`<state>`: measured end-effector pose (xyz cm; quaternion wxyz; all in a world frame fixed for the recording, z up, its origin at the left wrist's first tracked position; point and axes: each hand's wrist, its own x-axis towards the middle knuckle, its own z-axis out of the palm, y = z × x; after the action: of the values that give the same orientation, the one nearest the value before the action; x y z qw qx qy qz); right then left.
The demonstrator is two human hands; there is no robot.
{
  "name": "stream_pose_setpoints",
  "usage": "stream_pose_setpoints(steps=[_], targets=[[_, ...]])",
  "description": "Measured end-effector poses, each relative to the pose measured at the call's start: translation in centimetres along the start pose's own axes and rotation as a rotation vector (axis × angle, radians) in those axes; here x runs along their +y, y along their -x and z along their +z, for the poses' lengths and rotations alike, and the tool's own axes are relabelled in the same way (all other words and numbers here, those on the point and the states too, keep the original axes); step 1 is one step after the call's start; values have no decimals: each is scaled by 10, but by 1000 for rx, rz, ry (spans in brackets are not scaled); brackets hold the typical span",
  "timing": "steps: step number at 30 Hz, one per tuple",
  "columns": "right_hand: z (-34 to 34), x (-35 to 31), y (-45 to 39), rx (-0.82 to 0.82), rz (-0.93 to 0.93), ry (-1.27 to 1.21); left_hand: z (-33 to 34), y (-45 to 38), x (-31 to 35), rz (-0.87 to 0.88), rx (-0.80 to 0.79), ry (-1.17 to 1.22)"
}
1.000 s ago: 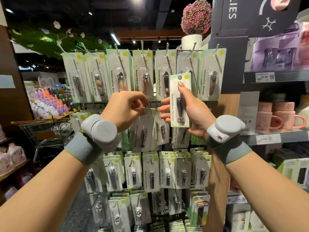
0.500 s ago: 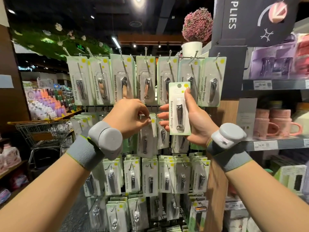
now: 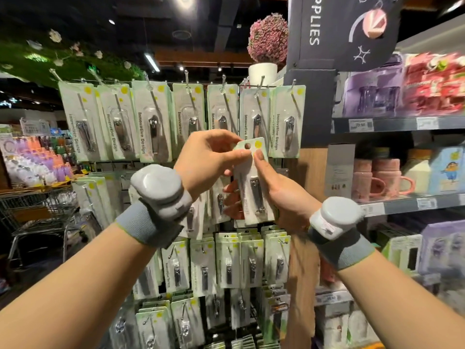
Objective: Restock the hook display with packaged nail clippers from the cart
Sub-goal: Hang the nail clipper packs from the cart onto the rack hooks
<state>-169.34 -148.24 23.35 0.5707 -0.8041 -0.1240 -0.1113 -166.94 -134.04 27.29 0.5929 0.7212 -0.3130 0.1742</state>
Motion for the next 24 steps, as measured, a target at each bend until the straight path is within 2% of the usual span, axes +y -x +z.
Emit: stream_pose_setpoints(steps=[1, 5, 11, 15, 24], targets=[[-5, 3, 1, 15, -27, 27, 2, -1, -2, -6, -15, -24], [-25, 10, -2, 100, -97, -261, 6, -8, -14, 17, -94, -286], [-34, 20, -20, 264, -221, 77, 23, -17, -15, 133, -112, -643], [-31, 25, -24, 306, -251, 266, 24, -18, -14, 177, -104, -871], [-29, 24, -33, 296, -190, 339, 21, -28, -9, 92, -263, -944]])
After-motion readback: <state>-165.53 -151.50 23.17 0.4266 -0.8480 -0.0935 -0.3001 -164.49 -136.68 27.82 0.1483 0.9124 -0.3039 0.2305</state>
